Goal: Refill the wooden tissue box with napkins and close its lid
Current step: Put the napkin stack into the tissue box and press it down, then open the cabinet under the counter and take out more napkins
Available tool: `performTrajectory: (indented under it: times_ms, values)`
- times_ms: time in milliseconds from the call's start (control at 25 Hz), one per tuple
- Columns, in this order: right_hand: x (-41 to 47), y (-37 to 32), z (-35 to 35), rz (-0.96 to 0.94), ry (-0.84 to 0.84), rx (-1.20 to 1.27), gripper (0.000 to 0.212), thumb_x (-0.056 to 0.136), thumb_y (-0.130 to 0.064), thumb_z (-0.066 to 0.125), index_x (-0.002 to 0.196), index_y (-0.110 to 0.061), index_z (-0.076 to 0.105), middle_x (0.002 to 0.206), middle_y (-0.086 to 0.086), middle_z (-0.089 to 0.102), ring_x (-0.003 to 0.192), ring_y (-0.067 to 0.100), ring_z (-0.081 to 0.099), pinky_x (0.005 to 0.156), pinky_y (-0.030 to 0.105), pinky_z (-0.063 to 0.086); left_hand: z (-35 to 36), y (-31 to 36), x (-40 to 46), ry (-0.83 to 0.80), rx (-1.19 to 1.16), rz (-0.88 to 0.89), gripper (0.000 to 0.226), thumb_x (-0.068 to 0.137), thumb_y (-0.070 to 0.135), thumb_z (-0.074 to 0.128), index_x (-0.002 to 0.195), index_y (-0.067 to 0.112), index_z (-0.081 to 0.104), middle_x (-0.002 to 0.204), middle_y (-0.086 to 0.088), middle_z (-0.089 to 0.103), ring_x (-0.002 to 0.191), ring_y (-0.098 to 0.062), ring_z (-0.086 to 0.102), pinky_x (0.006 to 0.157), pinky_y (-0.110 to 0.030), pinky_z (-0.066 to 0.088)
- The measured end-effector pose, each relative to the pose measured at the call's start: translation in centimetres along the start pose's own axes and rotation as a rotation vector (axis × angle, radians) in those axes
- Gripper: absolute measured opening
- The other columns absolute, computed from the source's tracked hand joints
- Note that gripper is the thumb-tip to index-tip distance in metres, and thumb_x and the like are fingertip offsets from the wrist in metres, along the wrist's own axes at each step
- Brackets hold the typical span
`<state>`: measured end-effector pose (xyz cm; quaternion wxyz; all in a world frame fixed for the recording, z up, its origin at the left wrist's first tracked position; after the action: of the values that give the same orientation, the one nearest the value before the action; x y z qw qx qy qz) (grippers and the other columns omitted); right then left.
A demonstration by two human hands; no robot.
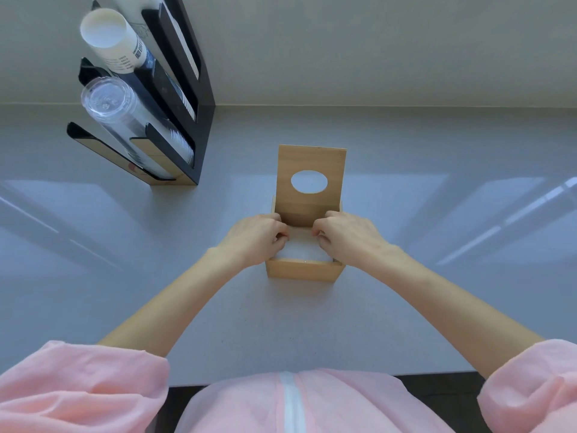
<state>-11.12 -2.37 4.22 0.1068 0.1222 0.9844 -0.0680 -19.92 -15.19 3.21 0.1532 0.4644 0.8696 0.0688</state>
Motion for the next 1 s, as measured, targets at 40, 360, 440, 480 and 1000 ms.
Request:
performTrajectory:
  times_ms: [40, 360, 440, 480, 1000]
  values:
    - [-0.7, 0.2, 0.0, -0.024, 0.027, 0.036, 0.03, 0.095, -0.017, 0.036, 0.114, -0.015, 0.059, 0.117, 0.006, 0.056, 0.104, 0.028, 0.054, 0.07, 0.034, 0.04, 0.3, -0.1, -0.4, 0.009, -0.044, 0.01, 0.029, 0.093, 0.02, 0.04, 0.101, 0.012, 0.066, 0.096, -0.003, 0.055, 0.093, -0.025, 0.054, 0.072, -0.035, 0.047]
    - [-4.3, 1.4, 1.8, -0.13, 0.052, 0.112, 0.025, 0.094, -0.027, 0.045, 0.111, -0.023, 0.062, 0.11, -0.006, 0.065, 0.128, 0.008, 0.038, 0.082, 0.024, 0.025, 1.7, -0.2, -1.3, 0.119, -0.179, 0.006, 0.028, 0.094, 0.023, 0.042, 0.097, 0.01, 0.067, 0.089, 0.0, 0.053, 0.08, -0.014, 0.041, 0.072, -0.036, 0.047]
    - [-4.2, 1.7, 1.9, -0.107, 0.049, 0.164, 0.024, 0.094, -0.025, 0.046, 0.11, -0.023, 0.064, 0.111, -0.005, 0.065, 0.131, 0.005, 0.035, 0.079, 0.021, 0.022, 1.8, -0.2, -1.7, 0.121, -0.173, 0.005, 0.03, 0.094, 0.027, 0.041, 0.095, 0.012, 0.066, 0.093, 0.0, 0.056, 0.082, -0.013, 0.041, 0.07, -0.034, 0.045]
    - [-4.2, 1.7, 1.9, -0.099, 0.046, 0.176, 0.024, 0.093, -0.024, 0.046, 0.11, -0.022, 0.064, 0.112, -0.005, 0.065, 0.132, 0.004, 0.034, 0.078, 0.021, 0.021, 1.8, -0.1, -2.0, 0.115, -0.17, 0.009, 0.031, 0.094, 0.031, 0.041, 0.094, 0.013, 0.066, 0.093, 0.002, 0.055, 0.083, -0.013, 0.041, 0.07, -0.033, 0.045]
    - [-6.1, 0.9, 2.7, -0.072, 0.193, 0.348, 0.035, 0.091, -0.018, 0.051, 0.126, -0.02, 0.053, 0.131, -0.008, 0.057, 0.137, 0.007, 0.035, 0.106, 0.027, 0.025, 2.3, 1.0, -5.4, 0.138, -0.192, 0.0, 0.028, 0.091, 0.03, 0.05, 0.116, 0.022, 0.058, 0.119, 0.007, 0.056, 0.107, -0.017, 0.048, 0.075, -0.026, 0.04]
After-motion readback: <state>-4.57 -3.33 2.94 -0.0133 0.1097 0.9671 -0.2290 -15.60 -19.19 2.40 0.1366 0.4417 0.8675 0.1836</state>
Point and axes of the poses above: each hand's wrist, its own x-axis towards the middle knuckle, its own z-axis out of the palm, y = z × x, the point moved 2 cm from there along x, towards the middle knuckle
